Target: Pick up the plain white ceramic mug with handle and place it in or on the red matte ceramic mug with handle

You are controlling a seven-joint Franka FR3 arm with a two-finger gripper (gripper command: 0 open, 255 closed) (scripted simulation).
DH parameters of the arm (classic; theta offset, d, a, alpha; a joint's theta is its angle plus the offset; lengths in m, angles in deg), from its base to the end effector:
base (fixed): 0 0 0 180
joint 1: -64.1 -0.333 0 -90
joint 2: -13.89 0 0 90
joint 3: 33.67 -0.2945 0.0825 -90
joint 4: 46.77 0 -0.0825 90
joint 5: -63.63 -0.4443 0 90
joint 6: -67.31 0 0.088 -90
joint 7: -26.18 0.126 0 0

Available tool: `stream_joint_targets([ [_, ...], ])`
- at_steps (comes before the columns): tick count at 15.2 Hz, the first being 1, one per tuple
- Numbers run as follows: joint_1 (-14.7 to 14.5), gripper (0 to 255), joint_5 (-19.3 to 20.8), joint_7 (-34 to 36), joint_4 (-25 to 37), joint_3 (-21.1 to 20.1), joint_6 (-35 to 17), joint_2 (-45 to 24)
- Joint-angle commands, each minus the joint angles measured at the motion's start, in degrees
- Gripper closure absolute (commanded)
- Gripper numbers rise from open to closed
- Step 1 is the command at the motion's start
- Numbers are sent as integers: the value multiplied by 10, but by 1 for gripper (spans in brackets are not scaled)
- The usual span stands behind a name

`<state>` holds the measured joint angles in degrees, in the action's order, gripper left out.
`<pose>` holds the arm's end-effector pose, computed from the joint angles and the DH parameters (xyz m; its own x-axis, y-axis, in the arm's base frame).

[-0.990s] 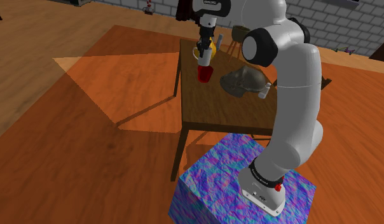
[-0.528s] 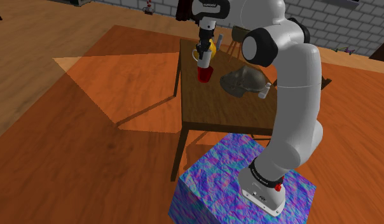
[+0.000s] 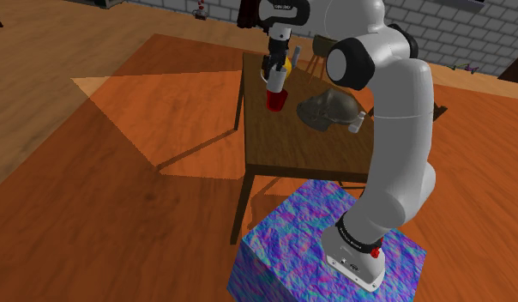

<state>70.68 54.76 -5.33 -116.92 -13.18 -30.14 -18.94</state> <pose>0.7017 -0.2786 0.4013 0.9923 0.0989 -0.0746 0.0992 -0.9951 0.0001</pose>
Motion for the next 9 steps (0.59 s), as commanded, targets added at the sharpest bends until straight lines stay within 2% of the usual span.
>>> stream_joint_targets([
  [1,0,0,0,0,-1,0,-1,0],
  [5,15,0,-4,3,106,-1,85,-19],
  [9,15,0,-4,3,106,-1,85,-19],
])
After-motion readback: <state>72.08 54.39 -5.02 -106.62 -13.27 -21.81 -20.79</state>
